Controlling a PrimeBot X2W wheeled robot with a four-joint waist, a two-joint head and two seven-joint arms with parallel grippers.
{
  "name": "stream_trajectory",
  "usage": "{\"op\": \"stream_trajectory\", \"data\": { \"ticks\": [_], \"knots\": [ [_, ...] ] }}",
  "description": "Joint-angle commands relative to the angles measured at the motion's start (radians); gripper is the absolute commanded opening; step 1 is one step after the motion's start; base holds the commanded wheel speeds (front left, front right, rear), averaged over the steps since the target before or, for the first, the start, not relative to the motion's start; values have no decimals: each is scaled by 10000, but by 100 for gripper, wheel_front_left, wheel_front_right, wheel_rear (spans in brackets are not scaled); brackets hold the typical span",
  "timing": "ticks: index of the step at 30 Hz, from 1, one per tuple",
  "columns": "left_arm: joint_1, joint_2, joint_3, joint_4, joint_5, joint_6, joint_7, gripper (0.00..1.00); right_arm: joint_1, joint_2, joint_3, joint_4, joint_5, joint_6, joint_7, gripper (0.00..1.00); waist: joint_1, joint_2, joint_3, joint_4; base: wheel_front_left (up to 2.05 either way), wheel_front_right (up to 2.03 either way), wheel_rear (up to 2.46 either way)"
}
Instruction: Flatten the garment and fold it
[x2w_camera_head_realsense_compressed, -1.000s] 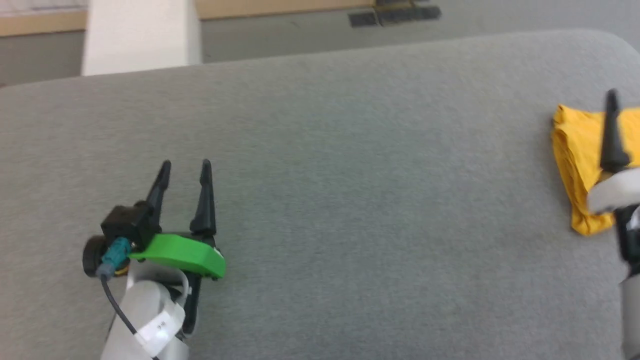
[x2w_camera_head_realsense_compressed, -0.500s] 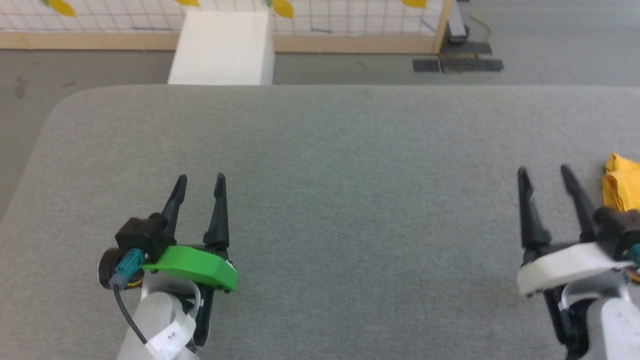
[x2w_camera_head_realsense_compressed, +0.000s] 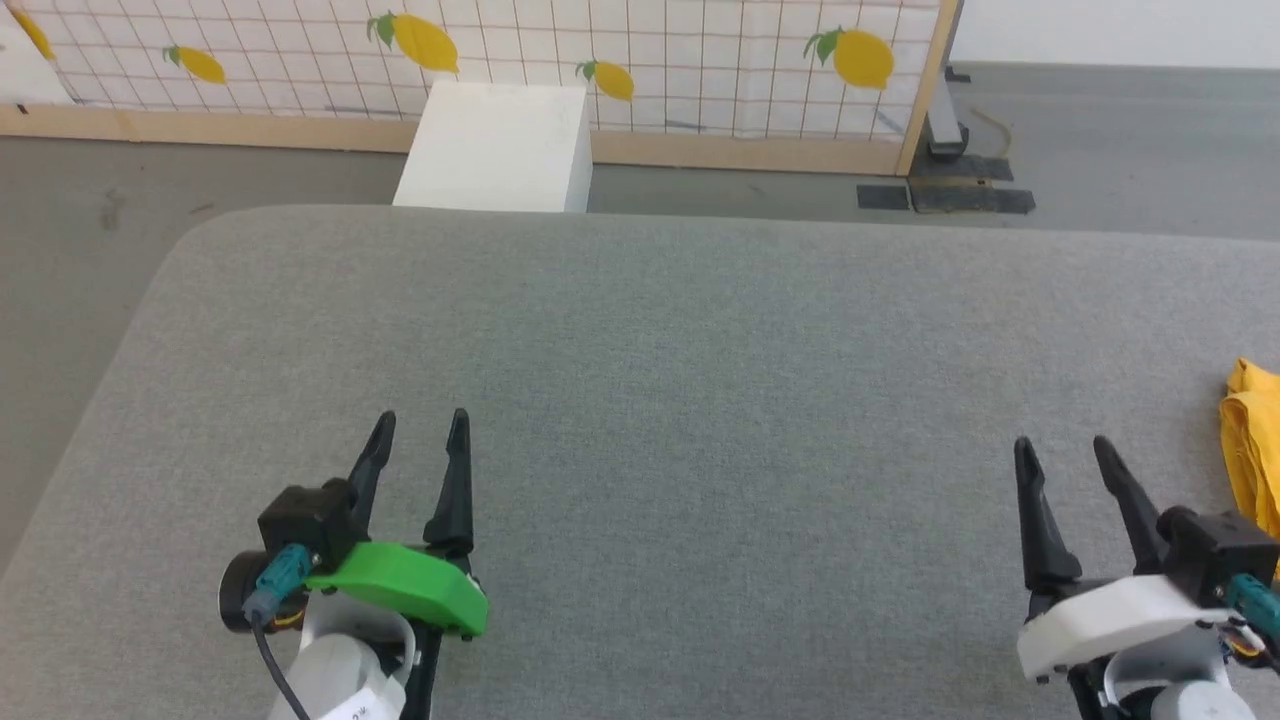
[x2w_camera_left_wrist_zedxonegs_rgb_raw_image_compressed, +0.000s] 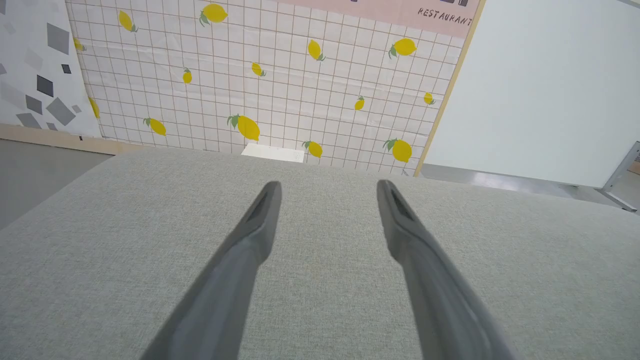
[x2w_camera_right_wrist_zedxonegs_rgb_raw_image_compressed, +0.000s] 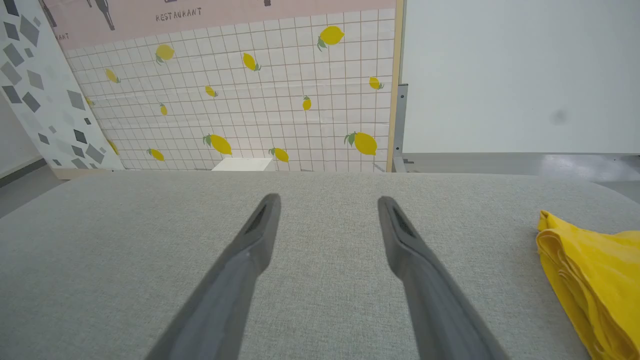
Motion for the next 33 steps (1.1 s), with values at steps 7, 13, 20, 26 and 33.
{"op": "stream_trajectory", "data": {
  "ticks": [7,13,20,26,33],
  "knots": [
    [365,-70,-33,34,-46,61,-77,100,241,22,6,115,211,-15,-172,100,0,0,-169,42,0,0,0],
    [448,-77,-73,68,-51,88,-78,100,295,23,-17,186,306,-15,-218,100,0,0,-223,83,0,0,0],
    [305,-27,-81,61,0,35,27,0,186,2,-12,232,299,2,-130,0,0,0,-250,98,0,0,0],
    [305,-27,-96,61,2,35,33,0,186,2,-13,232,297,2,-119,0,0,0,-252,96,0,0,0],
    [325,-28,-89,19,37,51,71,0,183,2,3,218,276,2,-98,0,0,0,-255,87,0,0,0]
  ]
}}
